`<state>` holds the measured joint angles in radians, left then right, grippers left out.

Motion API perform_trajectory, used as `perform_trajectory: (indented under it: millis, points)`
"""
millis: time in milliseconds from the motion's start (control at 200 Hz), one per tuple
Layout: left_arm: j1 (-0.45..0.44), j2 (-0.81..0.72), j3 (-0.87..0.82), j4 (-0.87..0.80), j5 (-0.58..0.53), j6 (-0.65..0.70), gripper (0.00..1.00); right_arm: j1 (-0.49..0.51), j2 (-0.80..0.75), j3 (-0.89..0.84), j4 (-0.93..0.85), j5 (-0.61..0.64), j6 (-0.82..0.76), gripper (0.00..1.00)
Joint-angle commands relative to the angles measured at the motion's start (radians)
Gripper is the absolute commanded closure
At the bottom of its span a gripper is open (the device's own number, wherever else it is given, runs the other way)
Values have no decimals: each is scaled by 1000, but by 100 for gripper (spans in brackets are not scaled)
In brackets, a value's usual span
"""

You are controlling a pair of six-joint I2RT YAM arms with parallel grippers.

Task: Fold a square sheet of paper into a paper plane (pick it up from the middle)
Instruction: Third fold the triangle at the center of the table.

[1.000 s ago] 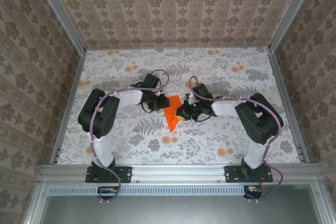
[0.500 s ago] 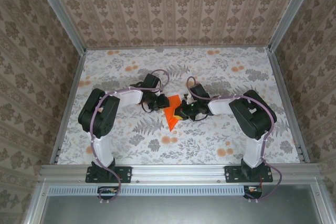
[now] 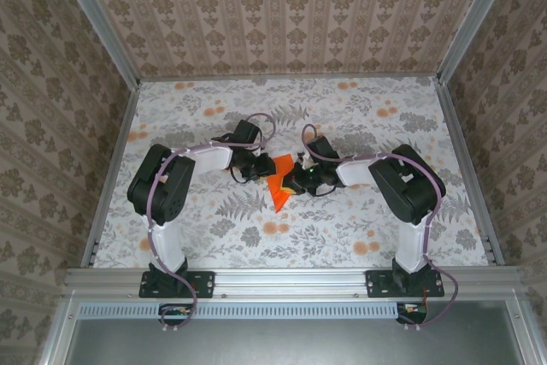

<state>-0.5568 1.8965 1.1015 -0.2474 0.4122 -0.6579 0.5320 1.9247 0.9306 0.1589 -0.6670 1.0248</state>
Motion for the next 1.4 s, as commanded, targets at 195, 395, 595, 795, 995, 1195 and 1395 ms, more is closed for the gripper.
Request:
perform_trajectory:
  millis: [195, 395, 595, 795, 995, 1195, 1395]
  points:
    - [-18, 44, -8, -88, -13, 21, 78, 17, 26, 45, -46, -31, -56, 100]
    - [-20, 44, -11, -87, -13, 20, 78, 20, 27, 48, -70, -37, -76, 100]
    - [-22, 46, -11, -87, -13, 21, 78, 21, 31, 52, -84, -38, -91, 99]
    - [-22, 46, -10, -86, -13, 21, 78, 21, 38, 61, -87, -40, -95, 99]
    - [-22, 47, -9, -88, -13, 21, 78, 25, 51, 72, -92, -46, -104, 99]
    - [-22, 47, -9, -87, -12, 21, 78, 26, 54, 74, -94, -44, -103, 99]
    - [-22, 49, -9, -87, -12, 21, 78, 25, 62, 75, -105, -34, -107, 99]
